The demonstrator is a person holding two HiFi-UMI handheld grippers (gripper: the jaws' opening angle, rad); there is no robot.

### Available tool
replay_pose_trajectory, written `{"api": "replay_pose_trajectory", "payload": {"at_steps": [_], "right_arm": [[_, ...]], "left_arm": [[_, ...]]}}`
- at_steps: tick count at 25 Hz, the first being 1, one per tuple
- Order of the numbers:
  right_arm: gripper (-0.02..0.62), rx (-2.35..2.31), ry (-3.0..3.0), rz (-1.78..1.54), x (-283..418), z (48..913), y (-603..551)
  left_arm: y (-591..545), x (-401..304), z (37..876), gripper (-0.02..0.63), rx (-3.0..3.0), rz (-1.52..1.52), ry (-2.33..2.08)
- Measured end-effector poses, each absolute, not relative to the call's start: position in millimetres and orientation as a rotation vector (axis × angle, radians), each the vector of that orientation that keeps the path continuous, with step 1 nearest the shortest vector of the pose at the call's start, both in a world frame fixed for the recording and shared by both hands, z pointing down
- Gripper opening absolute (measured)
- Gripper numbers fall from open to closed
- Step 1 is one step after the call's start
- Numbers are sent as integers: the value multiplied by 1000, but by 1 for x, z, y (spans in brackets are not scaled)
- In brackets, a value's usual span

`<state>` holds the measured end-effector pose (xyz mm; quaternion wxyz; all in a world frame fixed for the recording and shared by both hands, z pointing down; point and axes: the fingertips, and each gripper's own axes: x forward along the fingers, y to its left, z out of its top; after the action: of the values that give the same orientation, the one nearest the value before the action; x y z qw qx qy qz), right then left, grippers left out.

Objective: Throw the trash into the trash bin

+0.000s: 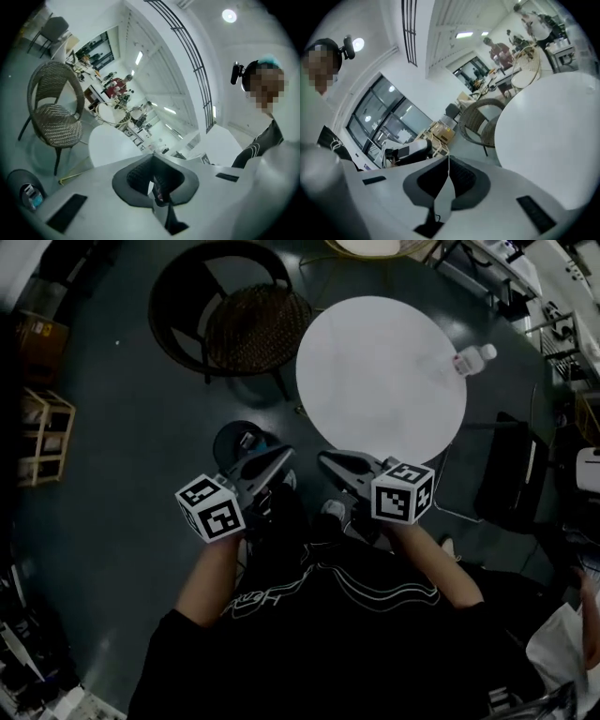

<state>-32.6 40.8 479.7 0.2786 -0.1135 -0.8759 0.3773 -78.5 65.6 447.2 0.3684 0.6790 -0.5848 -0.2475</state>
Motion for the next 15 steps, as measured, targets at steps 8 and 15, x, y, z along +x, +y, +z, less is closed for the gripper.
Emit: {"api": "replay_pose_trajectory", "payload": {"at_steps": [8,15], "right_arm": [[35,-102,-2584,1039,58,394,-50],[35,50,-2789,958,128,329,-102]], "left_arm": [[5,-3,333,5,2016,-533,-1543],[-49,64,274,6,2217,-508,-1483]]}}
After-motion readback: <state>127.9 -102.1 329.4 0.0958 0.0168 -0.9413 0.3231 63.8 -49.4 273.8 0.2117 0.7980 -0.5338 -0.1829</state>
